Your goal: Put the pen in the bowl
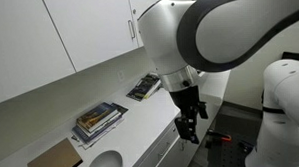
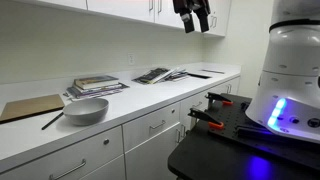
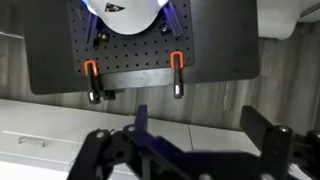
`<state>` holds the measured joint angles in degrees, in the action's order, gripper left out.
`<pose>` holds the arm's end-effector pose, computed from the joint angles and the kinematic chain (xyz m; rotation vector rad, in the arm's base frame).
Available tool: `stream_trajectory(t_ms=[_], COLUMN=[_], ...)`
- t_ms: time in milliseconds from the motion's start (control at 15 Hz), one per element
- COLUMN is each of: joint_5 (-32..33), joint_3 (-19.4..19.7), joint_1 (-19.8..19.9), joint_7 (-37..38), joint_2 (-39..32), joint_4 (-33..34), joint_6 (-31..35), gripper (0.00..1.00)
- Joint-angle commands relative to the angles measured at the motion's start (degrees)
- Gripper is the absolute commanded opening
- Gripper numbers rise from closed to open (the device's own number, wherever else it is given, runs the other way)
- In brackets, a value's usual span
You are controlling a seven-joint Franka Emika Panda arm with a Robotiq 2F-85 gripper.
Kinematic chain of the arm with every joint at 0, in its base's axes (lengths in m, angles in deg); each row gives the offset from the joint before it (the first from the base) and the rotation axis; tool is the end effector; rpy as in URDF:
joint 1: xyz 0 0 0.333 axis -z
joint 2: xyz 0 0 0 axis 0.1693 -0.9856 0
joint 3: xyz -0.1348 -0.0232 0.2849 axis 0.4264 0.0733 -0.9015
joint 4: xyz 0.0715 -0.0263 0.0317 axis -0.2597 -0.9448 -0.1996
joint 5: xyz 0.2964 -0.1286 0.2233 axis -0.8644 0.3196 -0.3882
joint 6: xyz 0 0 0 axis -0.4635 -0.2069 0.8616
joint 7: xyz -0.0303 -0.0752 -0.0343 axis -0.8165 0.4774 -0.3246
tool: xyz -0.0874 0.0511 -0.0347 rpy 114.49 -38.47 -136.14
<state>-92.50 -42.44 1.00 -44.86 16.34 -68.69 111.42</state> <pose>0.2626 0.1243 0.3924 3.0227 -0.1487 -0.3941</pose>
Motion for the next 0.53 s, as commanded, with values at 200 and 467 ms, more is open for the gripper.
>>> stream_trajectory(t_ms=[200, 467], joint_5=[0.0, -0.1], joint_3=[-0.1, -0.9], joint_1=[0.2, 0.7], joint_7=[-0.1, 1.5], joint_2=[0.0, -0.9], joint_4=[0.1, 0.5], joint_6=[-0.2, 1.4], gripper=[1.0, 1.0])
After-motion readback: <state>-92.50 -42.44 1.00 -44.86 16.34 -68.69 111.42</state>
